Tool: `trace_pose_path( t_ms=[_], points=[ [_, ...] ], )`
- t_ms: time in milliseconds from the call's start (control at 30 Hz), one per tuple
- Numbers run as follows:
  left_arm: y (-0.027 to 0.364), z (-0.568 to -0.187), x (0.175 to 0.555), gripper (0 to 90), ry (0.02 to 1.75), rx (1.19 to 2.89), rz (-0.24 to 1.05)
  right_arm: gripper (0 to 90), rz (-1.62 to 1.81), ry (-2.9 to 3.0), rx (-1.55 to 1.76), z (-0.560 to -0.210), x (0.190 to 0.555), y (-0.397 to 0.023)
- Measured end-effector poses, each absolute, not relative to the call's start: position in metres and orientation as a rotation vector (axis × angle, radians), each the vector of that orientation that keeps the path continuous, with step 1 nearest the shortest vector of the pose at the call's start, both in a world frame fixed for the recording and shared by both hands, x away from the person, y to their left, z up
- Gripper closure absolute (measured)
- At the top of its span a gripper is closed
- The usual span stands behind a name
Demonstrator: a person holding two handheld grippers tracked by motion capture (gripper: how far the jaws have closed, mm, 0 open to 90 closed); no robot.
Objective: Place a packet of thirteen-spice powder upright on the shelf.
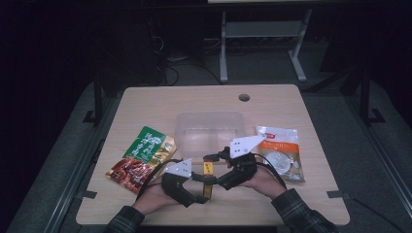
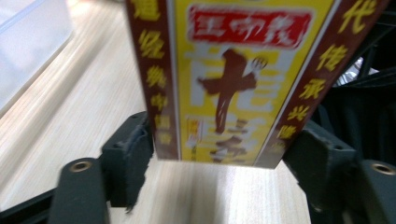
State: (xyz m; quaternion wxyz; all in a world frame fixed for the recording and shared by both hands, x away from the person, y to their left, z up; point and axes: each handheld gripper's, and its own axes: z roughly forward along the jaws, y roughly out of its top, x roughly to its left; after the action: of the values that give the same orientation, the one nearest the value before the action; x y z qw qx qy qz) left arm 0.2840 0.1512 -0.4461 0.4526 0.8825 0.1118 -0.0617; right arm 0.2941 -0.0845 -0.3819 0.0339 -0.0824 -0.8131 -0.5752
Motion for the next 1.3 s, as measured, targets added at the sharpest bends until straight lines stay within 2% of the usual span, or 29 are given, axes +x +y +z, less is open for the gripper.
trace_pose_path(
  t_ms=[133,633,867,1300],
  points=[
    [0.16,-0.447,0.284,19.5,0.338,2.191,-0.127,30.6,-1.771,-2.516,-0.262,-0.379,0.296,-0.086],
    [0.201,-0.441,0.269,17.1,0.504,2.215,0.033,30.5,-1.767,-2.56,-0.282,-0.369,0.311,-0.097],
    [0.208,-0.445,0.269,17.0,0.508,2.23,0.083,30.5,-1.768,-2.591,-0.272,-0.359,0.32,-0.099],
    [0.209,-0.449,0.272,17.2,0.509,2.223,0.09,30.6,-1.806,-2.618,-0.265,-0.34,0.342,-0.101]
  ],
)
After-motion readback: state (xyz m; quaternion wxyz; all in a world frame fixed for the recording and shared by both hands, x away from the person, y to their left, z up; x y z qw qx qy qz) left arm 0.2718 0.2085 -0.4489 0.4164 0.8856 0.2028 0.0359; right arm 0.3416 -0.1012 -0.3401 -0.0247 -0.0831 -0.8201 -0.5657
